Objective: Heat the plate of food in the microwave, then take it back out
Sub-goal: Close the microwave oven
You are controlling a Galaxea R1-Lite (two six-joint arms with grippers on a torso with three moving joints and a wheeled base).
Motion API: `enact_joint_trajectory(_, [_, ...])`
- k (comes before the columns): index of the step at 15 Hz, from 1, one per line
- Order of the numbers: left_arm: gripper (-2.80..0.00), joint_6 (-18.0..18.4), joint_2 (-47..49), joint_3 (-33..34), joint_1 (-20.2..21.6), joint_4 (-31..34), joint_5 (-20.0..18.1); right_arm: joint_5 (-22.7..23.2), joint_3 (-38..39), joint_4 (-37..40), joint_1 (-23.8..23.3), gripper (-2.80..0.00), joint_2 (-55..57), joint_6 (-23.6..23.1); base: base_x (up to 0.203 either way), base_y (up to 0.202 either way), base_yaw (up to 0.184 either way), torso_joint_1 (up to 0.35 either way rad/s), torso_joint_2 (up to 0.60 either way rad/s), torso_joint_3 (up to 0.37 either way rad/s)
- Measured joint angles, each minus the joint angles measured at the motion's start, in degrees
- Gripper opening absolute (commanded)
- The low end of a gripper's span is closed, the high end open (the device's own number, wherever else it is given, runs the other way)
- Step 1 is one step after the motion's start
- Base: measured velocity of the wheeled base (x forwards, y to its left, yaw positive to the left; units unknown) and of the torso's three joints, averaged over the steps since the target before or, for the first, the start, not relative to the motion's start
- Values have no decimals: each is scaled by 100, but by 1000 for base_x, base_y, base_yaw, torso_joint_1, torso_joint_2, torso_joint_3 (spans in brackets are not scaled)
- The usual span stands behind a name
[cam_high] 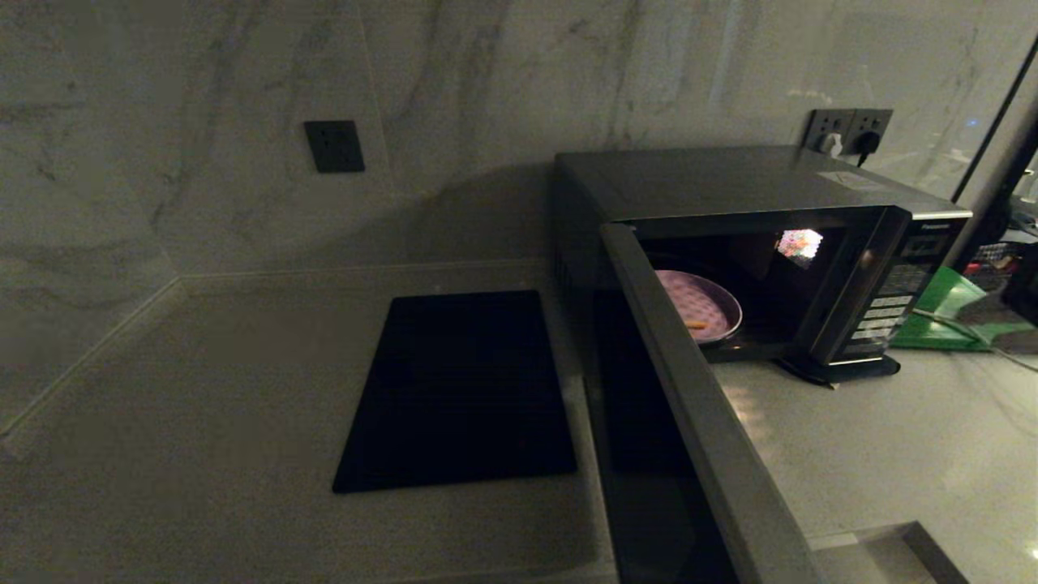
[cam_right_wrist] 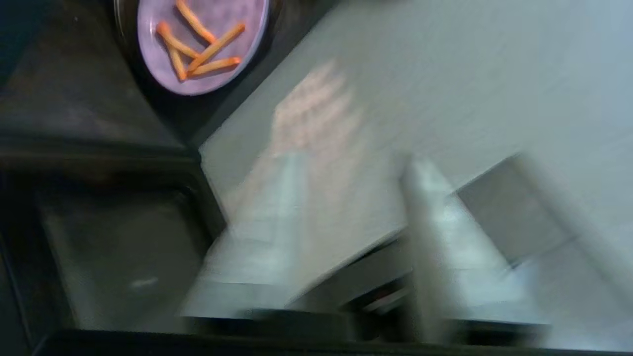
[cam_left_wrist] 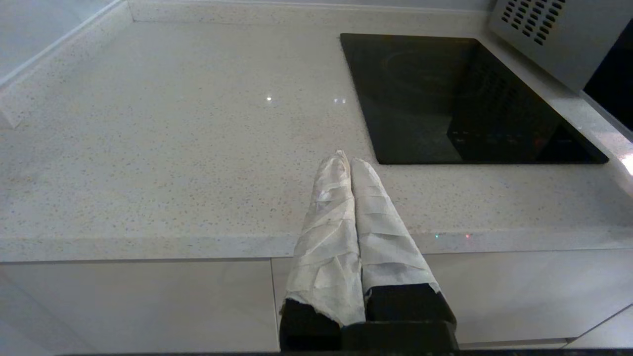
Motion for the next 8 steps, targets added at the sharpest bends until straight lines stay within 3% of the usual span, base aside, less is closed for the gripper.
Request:
enact_joint_trajectory(2, [-280, 0, 0, 0, 0, 0, 0, -137, -343, 470, 353, -280, -425, -393, 0, 0, 0, 0, 0, 0])
enact_joint_trajectory(6, [-280, 0, 0, 0, 0, -2, -2, -112, -1315, 1053, 1430, -280, -808, -667, 0, 0, 0, 0, 0, 0])
enact_joint_trajectory(8, [-280, 0, 0, 0, 0, 0, -2, 415, -1749, 1184, 1993, -280, -888, -714, 0, 0, 0, 0, 0, 0])
